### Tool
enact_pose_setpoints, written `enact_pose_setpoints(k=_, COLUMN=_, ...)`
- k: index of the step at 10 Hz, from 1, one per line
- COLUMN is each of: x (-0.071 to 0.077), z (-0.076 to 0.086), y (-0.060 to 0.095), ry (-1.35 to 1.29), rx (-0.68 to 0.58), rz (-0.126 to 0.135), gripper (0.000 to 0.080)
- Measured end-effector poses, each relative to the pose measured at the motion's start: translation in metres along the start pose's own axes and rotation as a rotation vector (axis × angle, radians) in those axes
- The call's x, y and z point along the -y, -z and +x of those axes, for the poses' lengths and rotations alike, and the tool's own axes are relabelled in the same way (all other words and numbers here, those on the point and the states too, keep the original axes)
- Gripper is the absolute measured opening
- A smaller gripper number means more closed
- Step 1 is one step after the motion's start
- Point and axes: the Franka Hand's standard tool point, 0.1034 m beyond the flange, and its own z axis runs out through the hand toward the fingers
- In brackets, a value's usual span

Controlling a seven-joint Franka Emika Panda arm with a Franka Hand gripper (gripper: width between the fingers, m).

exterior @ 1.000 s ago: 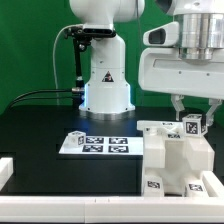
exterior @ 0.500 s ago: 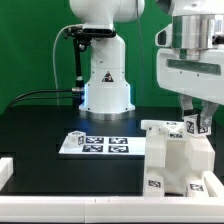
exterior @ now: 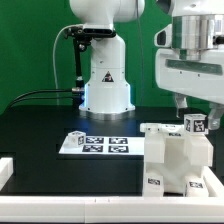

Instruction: Assemble chair

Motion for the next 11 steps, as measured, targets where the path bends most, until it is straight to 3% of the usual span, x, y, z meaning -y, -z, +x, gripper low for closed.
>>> enact_pose_setpoints(k=1, x=-0.0016, z=-0.0005, y=-0.0017, ry=0.178, rx=-0.009, rz=0.009, gripper=0.0639)
enact_pose_setpoints(k=5, x=-0.0071, z=-0.0014, y=-0.0044, ry=0.424, rx=-0.015, rz=-0.001, gripper=0.0648)
enact_pose_setpoints(k=7, x=-0.0036, z=-0.006, y=-0.0059, ry=0.679, rx=-0.041, rz=-0.021, gripper=0.0648)
enact_pose_setpoints(k=8, x=-0.0013, z=-0.0089, y=-0.0074, ry=0.691, rx=-0.05, rz=-0.019, gripper=0.0648)
enact_pose_setpoints(k=10, x=-0.0024, z=-0.0062, y=-0.0072, ry=0.642, rx=-0.049, rz=-0.017, gripper=0.0397)
enact_pose_setpoints(k=11, x=-0.0025, z=-0.0062, y=-0.0074, ry=0.636, rx=-0.049, rz=-0.016, gripper=0.0397)
